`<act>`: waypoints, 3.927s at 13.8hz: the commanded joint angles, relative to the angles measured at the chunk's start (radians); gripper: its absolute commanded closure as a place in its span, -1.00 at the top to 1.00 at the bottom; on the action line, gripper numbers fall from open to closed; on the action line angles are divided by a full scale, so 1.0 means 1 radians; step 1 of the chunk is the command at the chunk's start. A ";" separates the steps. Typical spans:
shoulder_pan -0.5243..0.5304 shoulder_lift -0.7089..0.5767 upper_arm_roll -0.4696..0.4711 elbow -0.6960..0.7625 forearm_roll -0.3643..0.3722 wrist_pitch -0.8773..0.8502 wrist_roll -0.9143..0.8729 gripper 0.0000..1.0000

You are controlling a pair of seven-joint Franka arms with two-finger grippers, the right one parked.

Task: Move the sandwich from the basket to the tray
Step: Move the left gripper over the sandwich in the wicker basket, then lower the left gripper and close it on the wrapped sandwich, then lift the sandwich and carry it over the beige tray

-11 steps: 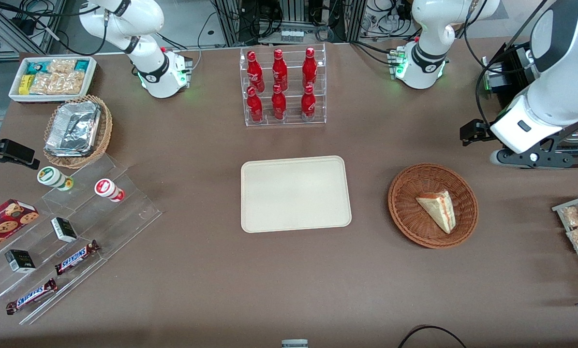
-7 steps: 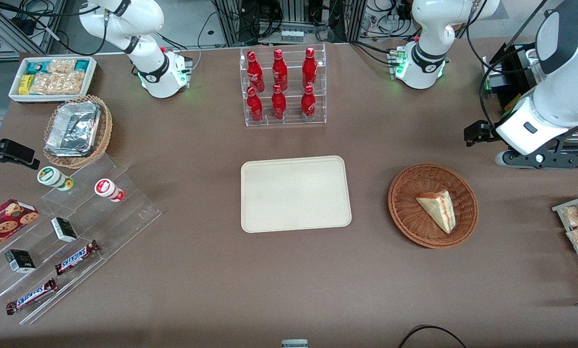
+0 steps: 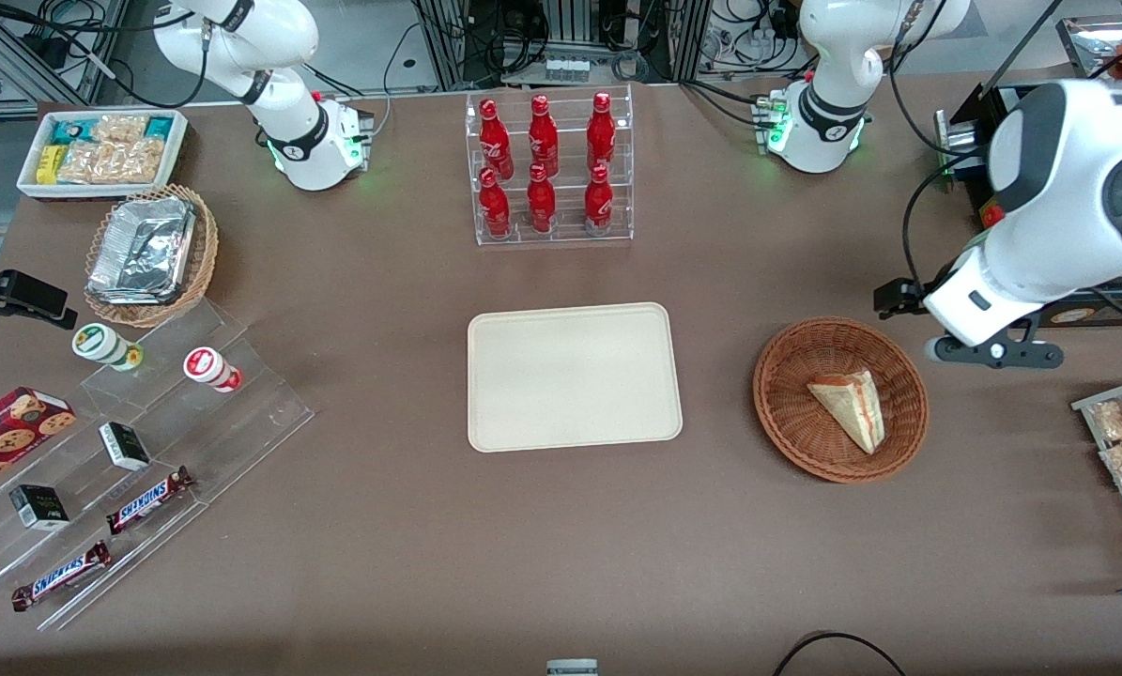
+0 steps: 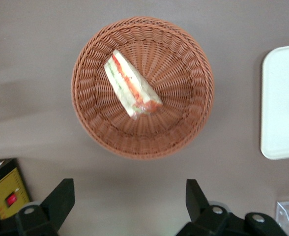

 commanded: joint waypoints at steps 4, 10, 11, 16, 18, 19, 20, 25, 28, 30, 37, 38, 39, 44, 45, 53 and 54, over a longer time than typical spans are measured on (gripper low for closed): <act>0.016 -0.006 0.038 -0.237 -0.008 0.333 0.016 1.00; 0.007 0.097 0.060 -0.251 -0.016 0.482 -0.344 1.00; 0.004 0.117 0.058 -0.251 -0.014 0.507 -0.446 1.00; -0.002 0.183 0.051 -0.225 -0.025 0.565 -0.775 1.00; -0.010 0.184 0.051 -0.220 -0.030 0.565 -0.828 1.00; -0.018 0.192 0.051 -0.219 -0.030 0.561 -0.842 1.00; -0.024 0.197 0.051 -0.219 -0.030 0.556 -0.843 1.00; -0.024 0.238 0.051 -0.219 -0.027 0.556 -0.829 1.00; -0.016 0.266 0.051 -0.207 -0.028 0.562 -0.829 1.00; -0.018 0.278 0.051 -0.207 -0.028 0.558 -0.830 0.41; -0.018 0.218 0.052 -0.201 -0.027 0.486 -0.826 -1.00; -0.021 0.191 0.051 -0.190 -0.028 0.446 -0.829 -1.00; -0.024 0.165 0.049 -0.175 -0.027 0.403 -0.829 -1.00; -0.027 0.132 -0.079 -0.060 -0.025 0.149 -0.821 -1.00; -0.027 0.138 -0.119 -0.043 -0.025 0.127 -0.815 -1.00; -0.270 0.326 -0.281 0.090 -0.007 0.174 -0.925 -1.00; -0.304 0.371 -0.281 0.135 0.010 0.189 -0.972 -1.00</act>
